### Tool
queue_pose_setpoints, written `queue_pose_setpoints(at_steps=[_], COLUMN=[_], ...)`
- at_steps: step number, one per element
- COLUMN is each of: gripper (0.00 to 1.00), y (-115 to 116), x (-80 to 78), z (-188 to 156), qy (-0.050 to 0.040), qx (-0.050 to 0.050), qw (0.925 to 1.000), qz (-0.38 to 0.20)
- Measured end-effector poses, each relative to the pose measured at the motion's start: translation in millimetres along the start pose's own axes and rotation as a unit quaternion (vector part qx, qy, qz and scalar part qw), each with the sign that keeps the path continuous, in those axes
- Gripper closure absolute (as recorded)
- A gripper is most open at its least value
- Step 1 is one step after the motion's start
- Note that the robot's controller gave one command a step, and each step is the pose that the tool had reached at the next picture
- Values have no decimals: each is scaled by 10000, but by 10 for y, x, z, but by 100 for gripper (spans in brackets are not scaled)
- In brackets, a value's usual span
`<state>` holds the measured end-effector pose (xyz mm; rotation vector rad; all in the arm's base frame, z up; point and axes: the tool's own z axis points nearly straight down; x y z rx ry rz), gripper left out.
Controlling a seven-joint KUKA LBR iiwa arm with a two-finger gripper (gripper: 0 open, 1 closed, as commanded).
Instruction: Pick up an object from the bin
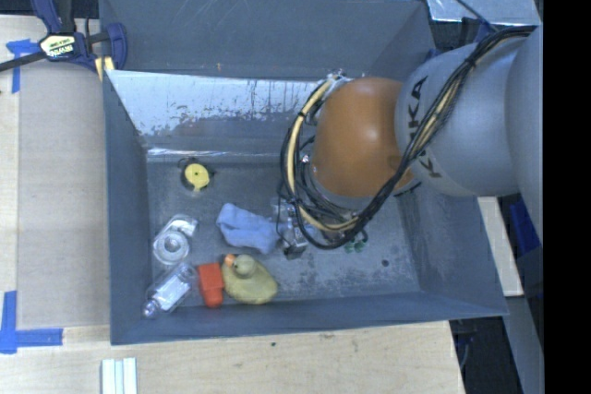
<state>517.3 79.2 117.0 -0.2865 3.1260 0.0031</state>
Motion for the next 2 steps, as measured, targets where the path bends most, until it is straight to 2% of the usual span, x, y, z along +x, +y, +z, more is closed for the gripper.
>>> queue_pose_setpoints(at_steps=[1, 2], gripper=[100, 100], y=[1, 2], x=[19, 14], z=[-149, -349], qy=[44, 30], qx=[-2, -1], qw=[10000, 10000], qz=[-1, -1])
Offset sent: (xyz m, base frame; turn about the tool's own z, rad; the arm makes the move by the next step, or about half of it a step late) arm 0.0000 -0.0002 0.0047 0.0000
